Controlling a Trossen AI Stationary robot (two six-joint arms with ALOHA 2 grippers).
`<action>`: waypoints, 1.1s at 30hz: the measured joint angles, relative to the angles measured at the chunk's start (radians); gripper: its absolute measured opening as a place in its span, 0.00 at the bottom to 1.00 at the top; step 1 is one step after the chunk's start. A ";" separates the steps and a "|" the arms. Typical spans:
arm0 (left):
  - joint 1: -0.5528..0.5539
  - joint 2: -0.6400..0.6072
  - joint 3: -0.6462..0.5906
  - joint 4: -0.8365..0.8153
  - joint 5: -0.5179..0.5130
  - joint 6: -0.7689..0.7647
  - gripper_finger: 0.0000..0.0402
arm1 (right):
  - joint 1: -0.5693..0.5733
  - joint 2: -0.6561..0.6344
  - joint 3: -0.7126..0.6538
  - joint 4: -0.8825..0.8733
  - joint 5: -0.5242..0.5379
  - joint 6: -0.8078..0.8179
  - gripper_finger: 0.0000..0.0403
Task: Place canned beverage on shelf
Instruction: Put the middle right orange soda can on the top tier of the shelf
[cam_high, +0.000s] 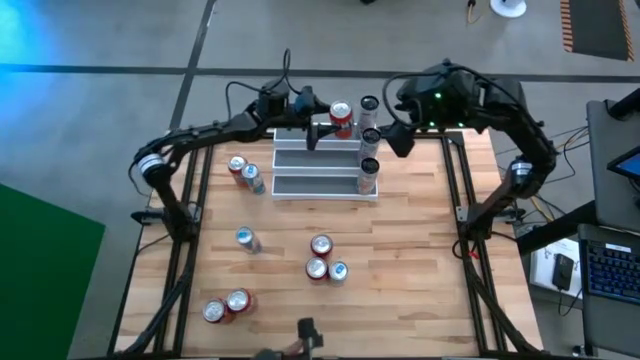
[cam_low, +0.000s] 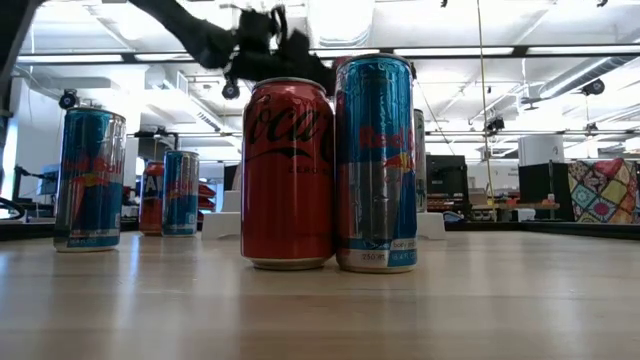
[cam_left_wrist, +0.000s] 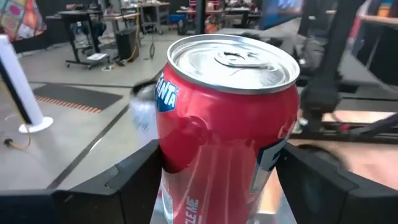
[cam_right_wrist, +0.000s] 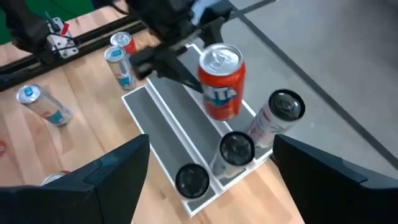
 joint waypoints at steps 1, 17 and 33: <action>0.007 0.021 0.000 0.015 -0.001 -0.004 0.67 | 0.000 -0.004 0.000 -0.008 0.000 0.004 0.82; 0.050 0.198 0.080 0.004 -0.008 0.016 0.67 | 0.000 0.015 -0.001 -0.063 0.052 -0.013 0.82; 0.074 0.194 0.079 -0.074 0.042 0.107 0.67 | -0.052 0.017 -0.001 -0.055 0.054 -0.023 0.82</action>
